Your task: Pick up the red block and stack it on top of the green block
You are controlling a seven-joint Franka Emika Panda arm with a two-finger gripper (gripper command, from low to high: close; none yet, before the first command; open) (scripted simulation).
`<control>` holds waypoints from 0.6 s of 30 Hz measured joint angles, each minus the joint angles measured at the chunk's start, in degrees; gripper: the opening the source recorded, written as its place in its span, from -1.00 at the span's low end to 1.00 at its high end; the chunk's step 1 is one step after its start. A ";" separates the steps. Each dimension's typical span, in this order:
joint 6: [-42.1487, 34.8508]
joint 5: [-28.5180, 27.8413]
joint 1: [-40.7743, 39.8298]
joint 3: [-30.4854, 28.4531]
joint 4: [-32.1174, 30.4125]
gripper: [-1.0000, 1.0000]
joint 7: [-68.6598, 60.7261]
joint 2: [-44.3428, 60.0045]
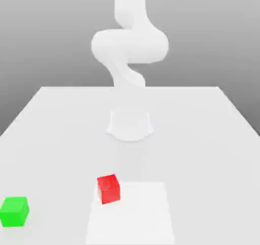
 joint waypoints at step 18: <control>26.07 -0.88 2.18 -10.48 -27.33 0.00 -25.34 38.59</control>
